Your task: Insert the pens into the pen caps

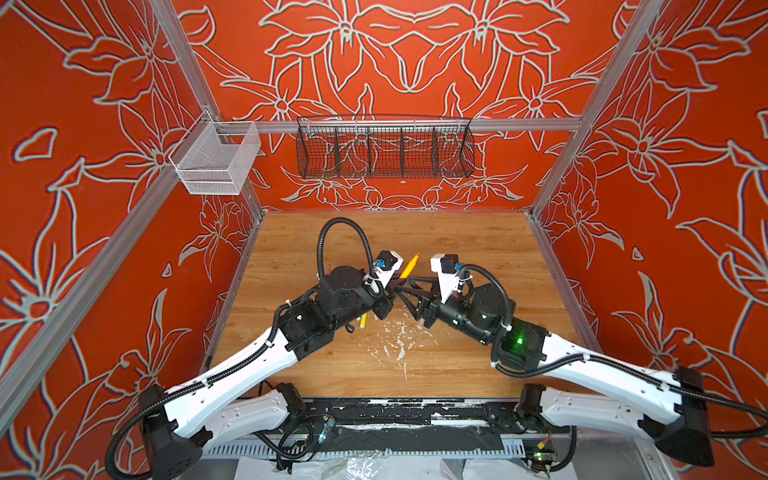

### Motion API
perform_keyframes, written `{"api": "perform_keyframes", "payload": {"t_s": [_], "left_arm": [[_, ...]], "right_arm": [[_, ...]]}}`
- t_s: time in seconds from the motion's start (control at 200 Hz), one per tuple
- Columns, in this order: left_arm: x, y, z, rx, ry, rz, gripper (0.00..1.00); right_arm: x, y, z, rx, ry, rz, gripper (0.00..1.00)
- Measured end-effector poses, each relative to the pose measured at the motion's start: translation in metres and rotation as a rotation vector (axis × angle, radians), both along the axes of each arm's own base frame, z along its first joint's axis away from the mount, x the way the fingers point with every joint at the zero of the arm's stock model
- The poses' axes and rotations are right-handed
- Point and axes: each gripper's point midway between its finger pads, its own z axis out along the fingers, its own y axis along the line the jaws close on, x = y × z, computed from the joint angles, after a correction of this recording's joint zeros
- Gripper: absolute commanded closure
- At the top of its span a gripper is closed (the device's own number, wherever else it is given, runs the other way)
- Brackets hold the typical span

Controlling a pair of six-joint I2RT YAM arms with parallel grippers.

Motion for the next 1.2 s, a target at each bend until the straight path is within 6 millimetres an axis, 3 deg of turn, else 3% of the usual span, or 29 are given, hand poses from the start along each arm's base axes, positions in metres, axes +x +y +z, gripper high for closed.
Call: {"api": "perform_keyframes", "payload": {"t_s": [0.145,0.28,0.465,0.776,0.896,1.131,1.201], "left_arm": [[-0.005,-0.005,0.000,0.001,-0.001,-0.042,1.00],[-0.011,-0.010,0.000,-0.006,0.006,-0.089,1.00],[-0.018,-0.015,0.000,-0.015,0.014,-0.136,1.00],[-0.029,-0.023,0.001,-0.026,0.023,-0.215,1.00],[-0.033,-0.025,0.001,-0.026,0.021,-0.238,1.00],[-0.036,-0.028,0.000,-0.021,0.019,-0.265,1.00],[-0.036,-0.029,-0.001,-0.017,0.020,-0.265,0.90]], "right_arm": [[-0.002,-0.026,0.018,0.069,-0.038,-0.070,0.51],[0.002,-0.036,0.023,0.085,-0.042,-0.120,0.52],[0.007,-0.039,0.019,0.077,-0.033,-0.153,0.52],[0.011,-0.034,0.009,0.066,-0.002,-0.158,0.63],[0.012,-0.035,0.009,0.073,0.005,-0.167,0.70],[0.011,-0.034,0.011,0.103,0.026,-0.163,0.92],[0.011,-0.034,0.010,0.107,0.030,-0.165,0.96]]}}
